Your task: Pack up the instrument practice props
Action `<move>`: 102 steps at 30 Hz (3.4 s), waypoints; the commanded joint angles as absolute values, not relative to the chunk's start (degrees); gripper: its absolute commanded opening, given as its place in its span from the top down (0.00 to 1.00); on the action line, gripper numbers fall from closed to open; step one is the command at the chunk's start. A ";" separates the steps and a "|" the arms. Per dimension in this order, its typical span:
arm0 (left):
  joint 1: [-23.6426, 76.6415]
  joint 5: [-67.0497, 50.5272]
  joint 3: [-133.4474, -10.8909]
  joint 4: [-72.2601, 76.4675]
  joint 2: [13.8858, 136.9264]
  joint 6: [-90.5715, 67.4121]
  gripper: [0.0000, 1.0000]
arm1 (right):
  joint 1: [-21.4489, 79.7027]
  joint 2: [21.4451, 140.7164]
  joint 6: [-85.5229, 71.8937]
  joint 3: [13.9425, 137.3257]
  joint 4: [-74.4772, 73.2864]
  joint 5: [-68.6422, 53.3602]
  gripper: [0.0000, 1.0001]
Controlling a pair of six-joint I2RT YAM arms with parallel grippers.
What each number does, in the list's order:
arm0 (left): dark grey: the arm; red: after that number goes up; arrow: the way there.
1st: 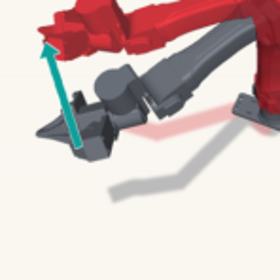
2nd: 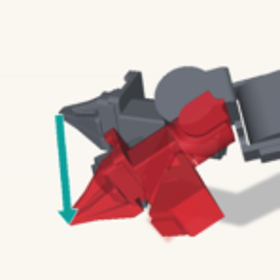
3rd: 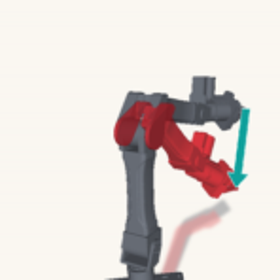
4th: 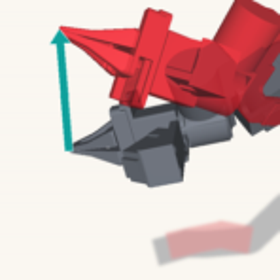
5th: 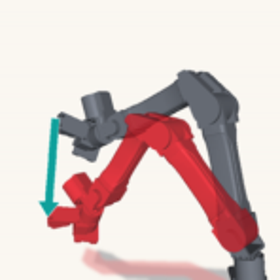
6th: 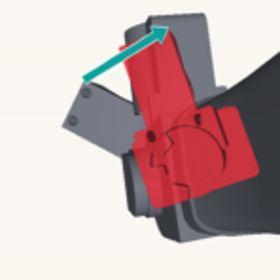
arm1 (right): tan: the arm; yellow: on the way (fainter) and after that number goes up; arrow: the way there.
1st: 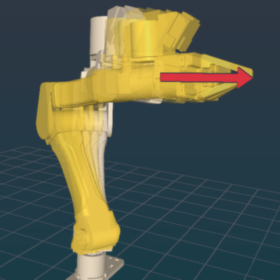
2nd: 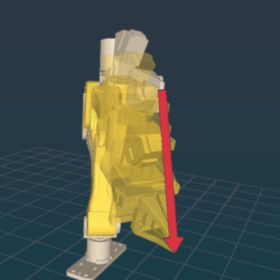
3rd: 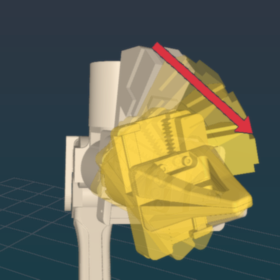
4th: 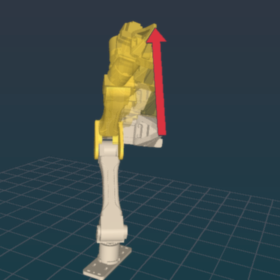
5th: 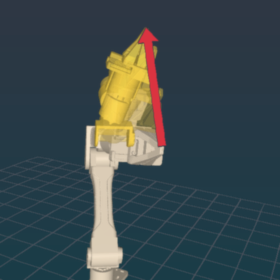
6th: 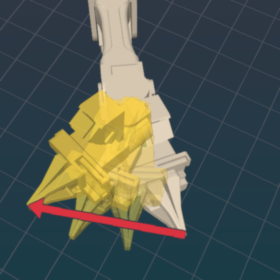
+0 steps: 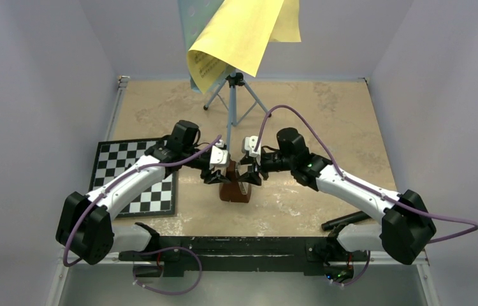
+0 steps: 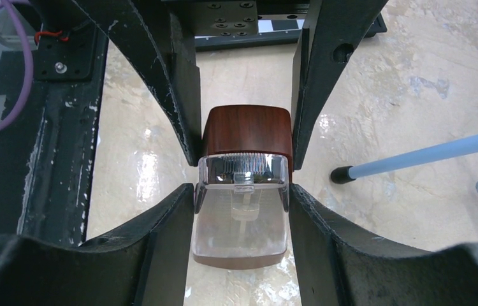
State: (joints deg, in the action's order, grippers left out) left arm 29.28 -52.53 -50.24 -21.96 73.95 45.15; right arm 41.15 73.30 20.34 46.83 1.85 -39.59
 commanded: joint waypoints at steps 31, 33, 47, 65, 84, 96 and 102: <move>30.80 -46.50 -50.73 -25.74 78.84 50.04 1.00 | 40.85 83.15 21.09 49.33 0.18 -38.68 1.00; 31.17 -46.12 -50.97 -26.28 78.78 50.48 1.00 | 40.87 83.26 21.56 49.83 -1.82 -39.11 1.00; 31.46 -43.86 -52.65 -26.27 80.28 48.56 0.97 | 40.87 83.22 22.96 50.02 -3.39 -38.53 1.00; 31.65 -29.67 -44.57 -15.95 64.14 20.91 0.01 | 40.78 83.68 23.08 50.95 -2.50 -37.47 1.00; 31.64 -23.21 -60.35 -31.83 61.37 -16.41 0.01 | 40.77 84.89 22.40 50.97 1.23 -34.18 1.00; 31.98 -20.62 -65.53 -33.66 69.16 -22.54 0.04 | 40.78 85.98 21.22 51.13 3.03 -32.85 1.00; 32.34 -15.00 -67.13 -35.11 72.45 -23.94 0.12 | 40.76 86.14 20.27 51.42 3.23 -32.74 1.00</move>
State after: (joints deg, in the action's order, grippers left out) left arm 31.94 -19.62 -63.61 -34.17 70.98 -21.34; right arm 40.86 83.20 19.92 52.07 7.40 -39.75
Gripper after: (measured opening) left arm 0.918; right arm 0.545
